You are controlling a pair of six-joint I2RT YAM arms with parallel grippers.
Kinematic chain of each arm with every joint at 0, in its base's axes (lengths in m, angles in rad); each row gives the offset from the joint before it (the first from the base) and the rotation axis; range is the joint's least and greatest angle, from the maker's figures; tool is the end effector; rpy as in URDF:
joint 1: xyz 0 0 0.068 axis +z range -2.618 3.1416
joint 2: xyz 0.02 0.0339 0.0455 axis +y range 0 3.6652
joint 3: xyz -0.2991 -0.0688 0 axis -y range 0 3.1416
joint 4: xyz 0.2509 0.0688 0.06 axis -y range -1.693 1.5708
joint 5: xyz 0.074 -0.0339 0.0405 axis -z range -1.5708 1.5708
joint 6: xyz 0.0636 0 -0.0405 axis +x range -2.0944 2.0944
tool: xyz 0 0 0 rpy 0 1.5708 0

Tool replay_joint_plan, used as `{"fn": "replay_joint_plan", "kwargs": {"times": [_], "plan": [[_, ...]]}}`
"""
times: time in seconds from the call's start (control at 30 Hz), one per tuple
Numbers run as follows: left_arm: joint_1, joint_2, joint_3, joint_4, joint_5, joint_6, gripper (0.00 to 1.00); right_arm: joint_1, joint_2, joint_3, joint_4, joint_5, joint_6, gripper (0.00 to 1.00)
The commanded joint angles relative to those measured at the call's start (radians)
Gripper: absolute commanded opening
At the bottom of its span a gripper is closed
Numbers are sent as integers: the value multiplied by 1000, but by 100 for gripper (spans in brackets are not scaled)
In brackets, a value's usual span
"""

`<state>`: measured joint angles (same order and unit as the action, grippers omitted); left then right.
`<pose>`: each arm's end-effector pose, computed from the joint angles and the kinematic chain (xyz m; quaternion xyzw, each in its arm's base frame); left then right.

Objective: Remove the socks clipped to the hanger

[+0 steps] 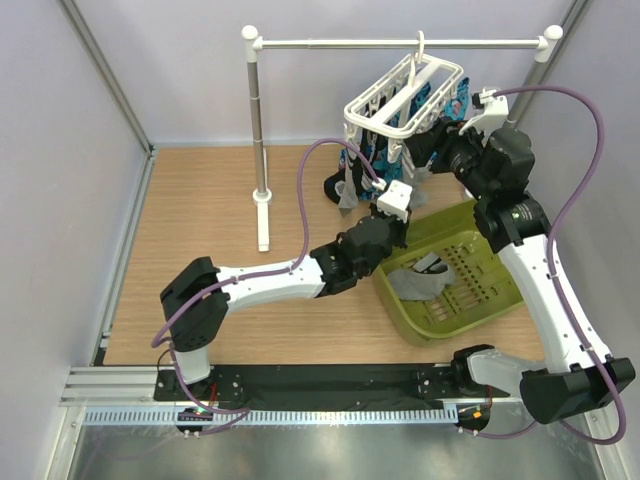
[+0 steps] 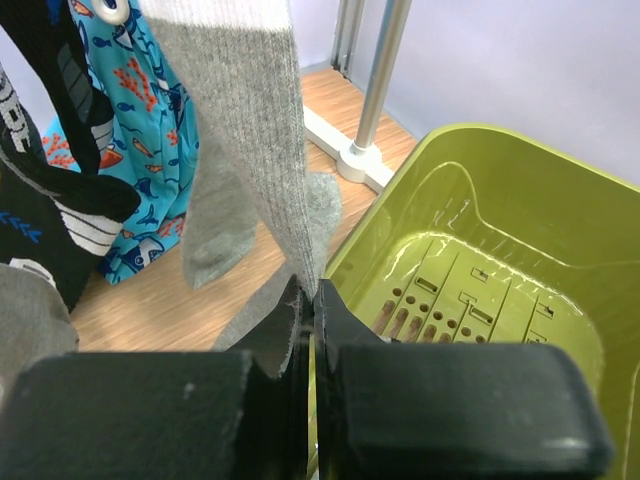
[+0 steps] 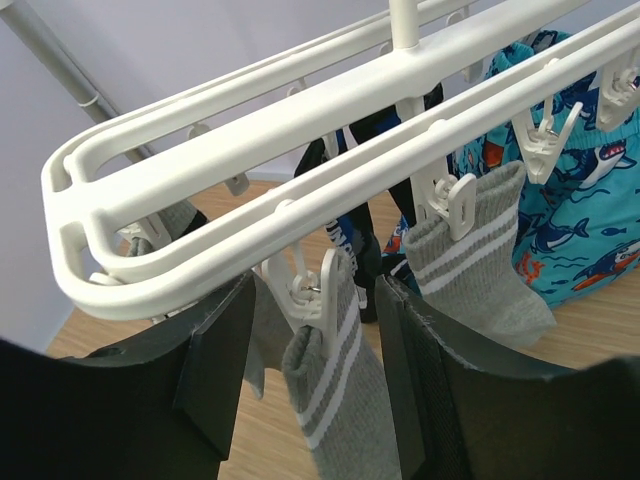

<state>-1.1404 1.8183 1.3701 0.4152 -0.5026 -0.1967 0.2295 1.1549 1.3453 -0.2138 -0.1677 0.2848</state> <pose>0.2261 -0.4190 0.3446 0.1624 0.6986 -0.2772 0.6393 0.2613 0.0720 0.4903 -0.0388 0.7142 0.2350 0.6582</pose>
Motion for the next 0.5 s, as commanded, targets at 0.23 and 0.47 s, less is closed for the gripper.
{"fn": "replay_joint_plan", "kwargs": {"times": [0.23, 0.47], "plan": [[-22, -53, 3, 71, -40, 29, 0, 42, 22, 8, 79, 94, -33, 56], [-30, -45, 9, 71, -48, 29, 0, 67, 16, -20, 120, 158, -22, 59]]}}
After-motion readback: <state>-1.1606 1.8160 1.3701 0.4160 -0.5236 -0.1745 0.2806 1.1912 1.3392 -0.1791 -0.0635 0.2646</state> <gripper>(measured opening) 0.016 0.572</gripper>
